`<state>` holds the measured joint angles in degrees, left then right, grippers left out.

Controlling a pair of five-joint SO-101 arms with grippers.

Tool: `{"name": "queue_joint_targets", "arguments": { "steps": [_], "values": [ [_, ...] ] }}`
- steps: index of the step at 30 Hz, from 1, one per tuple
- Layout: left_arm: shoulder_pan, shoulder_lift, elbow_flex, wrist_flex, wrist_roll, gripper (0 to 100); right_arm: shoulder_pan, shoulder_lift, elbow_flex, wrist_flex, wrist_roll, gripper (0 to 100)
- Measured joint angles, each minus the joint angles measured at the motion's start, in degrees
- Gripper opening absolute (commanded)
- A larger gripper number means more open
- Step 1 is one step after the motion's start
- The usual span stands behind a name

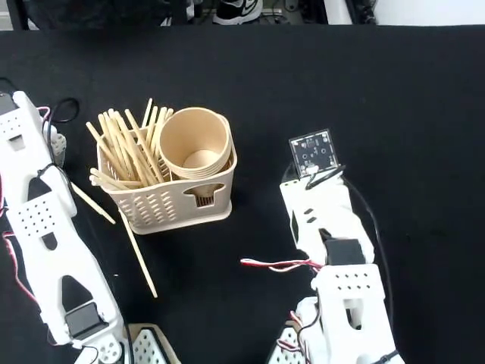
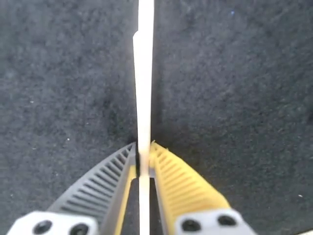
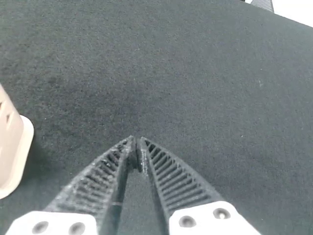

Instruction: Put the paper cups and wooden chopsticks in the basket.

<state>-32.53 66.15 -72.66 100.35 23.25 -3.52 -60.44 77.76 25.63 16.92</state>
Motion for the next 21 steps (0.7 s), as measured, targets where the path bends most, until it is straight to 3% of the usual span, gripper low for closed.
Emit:
{"name": "queue_joint_targets", "arguments": {
  "steps": [8, 16, 21],
  "values": [
    [-1.93, -18.9, 5.89, 0.09, -1.58, 3, 0.0, 0.0, 0.0, 0.0, 0.0, 1.5],
    [-2.02, -57.49, 32.79, 0.18, -2.02, 3, 0.0, 0.0, 0.0, 0.0, 0.0, 1.5],
    [-1.05, -81.32, 49.41, -7.56, -2.02, 3, 0.0, 0.0, 0.0, 0.0, 0.0, 1.5]
  ]
}}
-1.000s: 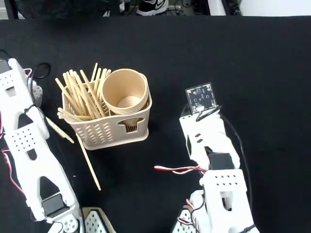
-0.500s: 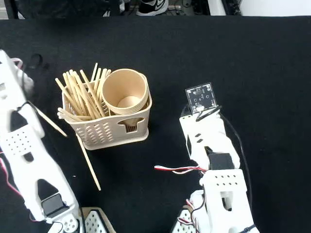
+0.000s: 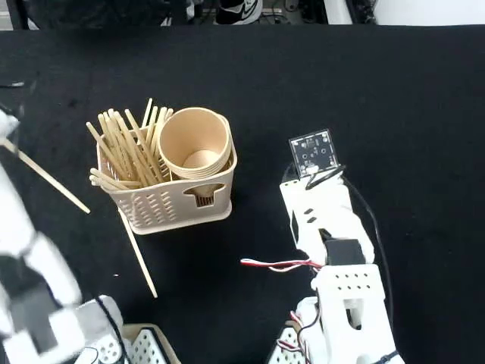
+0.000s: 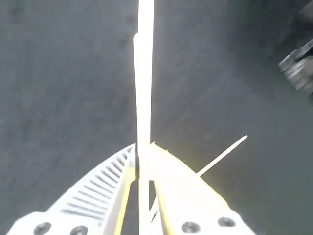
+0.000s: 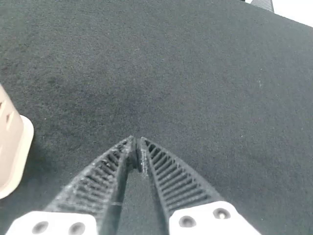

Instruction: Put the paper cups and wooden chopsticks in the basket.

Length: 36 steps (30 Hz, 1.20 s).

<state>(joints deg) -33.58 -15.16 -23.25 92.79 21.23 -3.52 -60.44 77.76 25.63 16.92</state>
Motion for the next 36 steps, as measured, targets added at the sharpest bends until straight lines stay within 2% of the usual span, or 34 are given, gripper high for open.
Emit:
{"name": "queue_joint_targets", "arguments": {
  "steps": [3, 9, 14, 19, 22, 28, 33, 36],
  "values": [
    [2.55, -13.01, 11.25, -7.47, -0.18, 3, 0.0, 0.0, 0.0, 0.0, 0.0, 1.5],
    [7.12, -38.95, 34.73, -28.22, -0.26, 3, 0.0, 0.0, 0.0, 0.0, 0.0, 1.5],
    [15.82, -59.34, 53.63, -43.52, -0.44, 3, 0.0, 0.0, 0.0, 0.0, 0.0, 1.5],
    [24.62, -73.49, 72.7, -59.43, -1.05, 3, 0.0, 0.0, 0.0, 0.0, 0.0, 1.5],
    [28.48, -75.78, 83.6, -65.93, -5.89, 3, 0.0, 0.0, 0.0, 0.0, 0.0, 1.5],
    [30.24, -76.75, 88.97, -67.43, -8.44, 3, 0.0, 0.0, 0.0, 0.0, 0.0, 1.5],
    [30.15, -76.66, 88.97, -61.63, -8.88, 16, 0.0, 0.0, 0.0, 0.0, 0.0, 1.5],
    [30.15, -76.48, 86.15, -55.47, -8.88, 18, 0.0, 0.0, 0.0, 0.0, 0.0, 1.5]
  ]
}}
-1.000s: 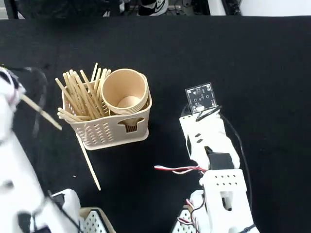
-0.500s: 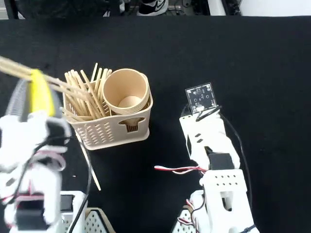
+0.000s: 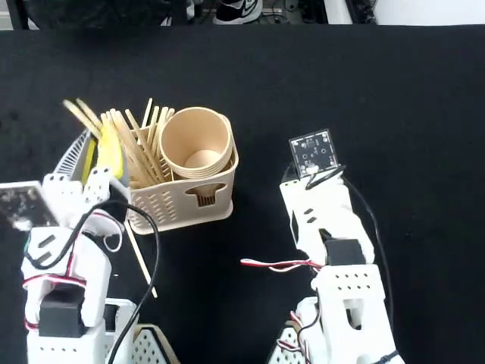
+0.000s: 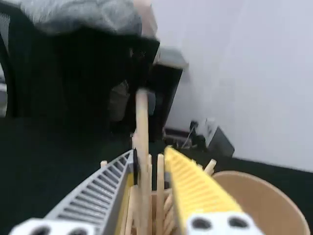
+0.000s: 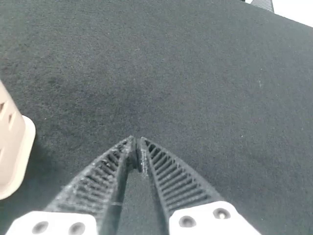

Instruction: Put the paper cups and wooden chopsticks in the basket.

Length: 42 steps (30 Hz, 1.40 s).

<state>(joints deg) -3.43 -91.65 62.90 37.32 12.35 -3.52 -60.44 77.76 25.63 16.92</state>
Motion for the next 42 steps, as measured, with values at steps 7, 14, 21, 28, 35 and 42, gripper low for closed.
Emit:
{"name": "queue_joint_targets", "arguments": {
  "steps": [7, 14, 21, 28, 35, 42],
  "values": [
    [0.0, 10.81, -23.12, 24.18, 0.0, 22, 0.0, 0.0, 0.0, 0.0, 0.0, 1.5],
    [-10.2, 37.71, -45.45, 41.23, 1.05, 23, 0.0, 0.0, 0.0, 0.0, 0.0, 1.5],
    [-23.56, 63.91, -68.4, 59.08, 4.22, 23, 0.0, 0.0, 0.0, 0.0, 0.0, 1.5],
    [-25.14, 82.55, -75.69, 63.03, 4.75, 24, 0.0, 0.0, 0.0, 0.0, 0.0, 1.5],
    [-24.97, 103.03, -76.66, 62.24, 4.75, 24, 0.0, 0.0, 0.0, 0.0, 0.0, 1.5],
    [-18.55, 118.51, -78.51, 60.48, 4.75, 24, 0.0, 0.0, 0.0, 0.0, 0.0, 1.5]
  ]
}}
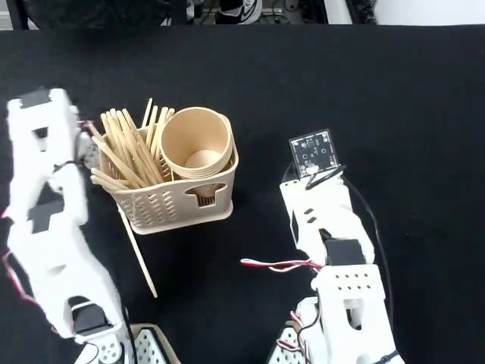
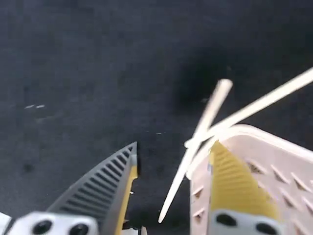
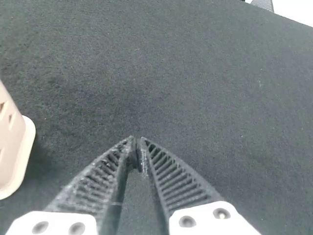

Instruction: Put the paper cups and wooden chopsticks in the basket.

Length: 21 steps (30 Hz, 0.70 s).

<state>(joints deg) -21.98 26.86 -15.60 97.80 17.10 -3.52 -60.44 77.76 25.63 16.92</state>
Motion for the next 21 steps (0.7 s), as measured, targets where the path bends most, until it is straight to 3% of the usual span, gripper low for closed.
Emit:
{"name": "queue_joint_targets", "arguments": {
  "steps": [3, 10, 16, 21],
  "values": [
    [2.99, 3.34, -1.41, -0.18, -0.09, 24, 0.0, 0.0, 0.0, 0.0, 0.0, 1.5],
    [2.81, 9.05, -4.75, -2.46, 2.81, 23, 0.0, 0.0, 0.0, 0.0, 0.0, 1.5],
    [2.29, 12.75, -5.27, -3.69, 3.25, 3, 0.0, 0.0, 0.0, 0.0, 0.0, 1.5],
    [1.93, 12.04, -5.27, -3.69, 1.05, 3, 0.0, 0.0, 0.0, 0.0, 0.0, 1.5]
  ]
}}
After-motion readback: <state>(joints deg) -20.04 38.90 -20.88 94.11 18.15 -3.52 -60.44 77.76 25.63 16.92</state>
